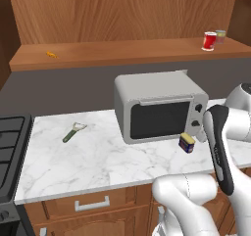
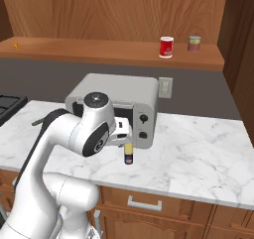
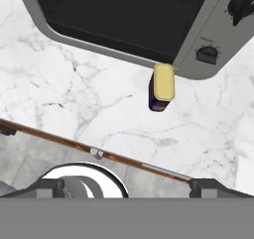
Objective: Pick the cans from the counter and place them in their designated side in the cabinet.
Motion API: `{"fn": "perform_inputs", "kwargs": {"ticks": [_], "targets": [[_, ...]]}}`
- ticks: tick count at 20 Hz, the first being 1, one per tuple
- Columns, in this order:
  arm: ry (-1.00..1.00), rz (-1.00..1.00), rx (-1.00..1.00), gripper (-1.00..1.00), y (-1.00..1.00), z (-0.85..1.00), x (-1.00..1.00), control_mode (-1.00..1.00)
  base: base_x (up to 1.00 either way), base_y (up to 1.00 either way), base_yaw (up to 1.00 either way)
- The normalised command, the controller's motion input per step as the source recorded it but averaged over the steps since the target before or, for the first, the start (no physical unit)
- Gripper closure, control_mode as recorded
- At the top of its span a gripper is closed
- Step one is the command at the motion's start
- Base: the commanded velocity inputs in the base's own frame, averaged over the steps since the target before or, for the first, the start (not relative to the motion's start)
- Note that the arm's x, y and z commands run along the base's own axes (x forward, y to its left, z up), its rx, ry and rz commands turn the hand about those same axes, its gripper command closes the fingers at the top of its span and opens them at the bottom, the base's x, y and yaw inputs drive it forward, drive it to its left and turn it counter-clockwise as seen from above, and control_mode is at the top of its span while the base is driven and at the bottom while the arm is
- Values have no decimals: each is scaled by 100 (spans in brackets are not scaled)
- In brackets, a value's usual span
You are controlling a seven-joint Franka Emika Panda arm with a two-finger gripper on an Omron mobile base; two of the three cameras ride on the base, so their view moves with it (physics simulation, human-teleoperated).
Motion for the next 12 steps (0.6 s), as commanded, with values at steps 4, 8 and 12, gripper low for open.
{"fn": "perform_inputs", "kwargs": {"ticks": [4,8,12], "targets": [[-3,0,0,-100,0,-9,1,-100,0,0,0],[-8,0,0,-100,0,-11,3,-100,0,0,0],[-10,0,0,-100,0,-10,5,-100,0,0,0]]}}
